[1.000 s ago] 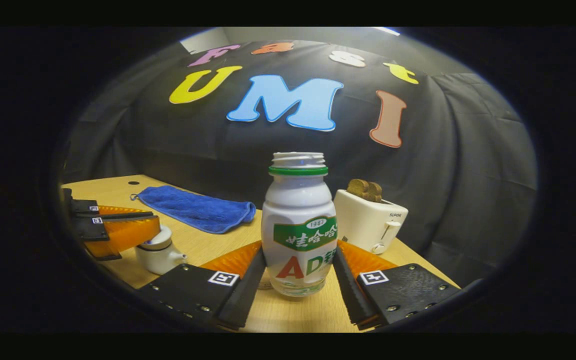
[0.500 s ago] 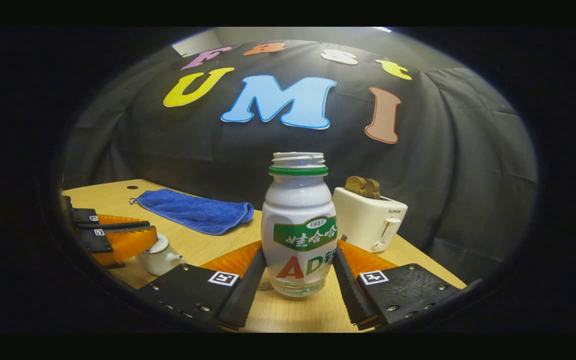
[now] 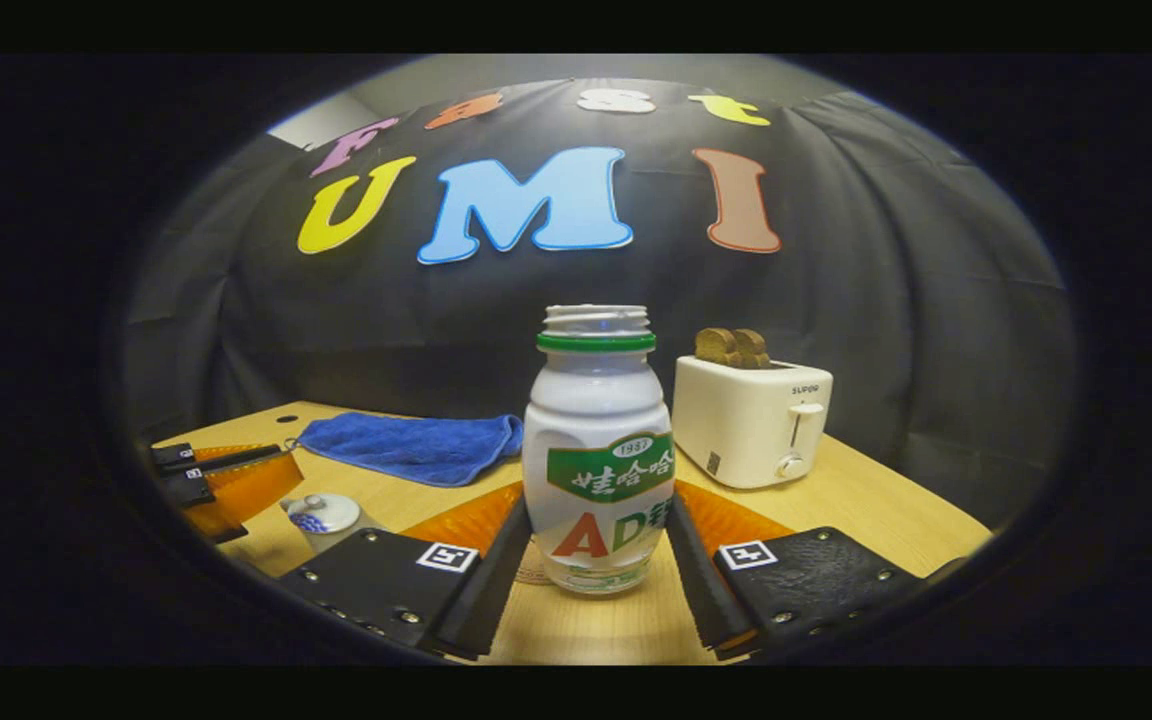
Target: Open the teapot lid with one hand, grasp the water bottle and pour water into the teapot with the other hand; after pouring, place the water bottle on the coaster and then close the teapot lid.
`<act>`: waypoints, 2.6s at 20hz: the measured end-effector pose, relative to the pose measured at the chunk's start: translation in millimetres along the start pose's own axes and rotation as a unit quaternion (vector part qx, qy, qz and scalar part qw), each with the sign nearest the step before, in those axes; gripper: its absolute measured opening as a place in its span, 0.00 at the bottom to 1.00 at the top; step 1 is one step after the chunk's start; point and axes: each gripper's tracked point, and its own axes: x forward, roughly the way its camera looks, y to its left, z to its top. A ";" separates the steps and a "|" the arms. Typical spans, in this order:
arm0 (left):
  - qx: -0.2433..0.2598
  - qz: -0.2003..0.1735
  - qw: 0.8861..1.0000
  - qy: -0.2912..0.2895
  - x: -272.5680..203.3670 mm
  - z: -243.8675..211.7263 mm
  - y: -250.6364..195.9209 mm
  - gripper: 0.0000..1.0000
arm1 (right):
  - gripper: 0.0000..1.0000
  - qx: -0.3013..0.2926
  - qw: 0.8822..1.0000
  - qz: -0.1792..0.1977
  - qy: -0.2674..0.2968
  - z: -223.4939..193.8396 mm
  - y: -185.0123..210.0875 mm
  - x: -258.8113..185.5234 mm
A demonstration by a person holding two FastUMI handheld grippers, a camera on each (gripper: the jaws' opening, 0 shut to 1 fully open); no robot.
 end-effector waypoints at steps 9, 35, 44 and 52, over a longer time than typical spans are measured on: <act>-0.041 0.026 0.999 -0.015 -7.2 9.0 24.2 0.30 | 0.73 0.032 0.998 0.053 -0.017 5.9 29.8 9.0; -0.062 0.031 0.997 -0.018 -9.6 12.4 33.0 0.30 | 0.73 -0.004 0.999 0.047 0.013 -14.0 43.7 44.0; -0.061 0.031 0.998 -0.015 -9.7 11.2 34.4 0.30 | 0.99 -0.004 0.999 0.046 -0.003 -3.8 41.5 33.2; -0.054 0.037 0.998 -0.011 -10.7 8.6 35.0 0.30 | 0.99 -0.004 0.999 0.035 -0.035 9.3 36.5 -9.6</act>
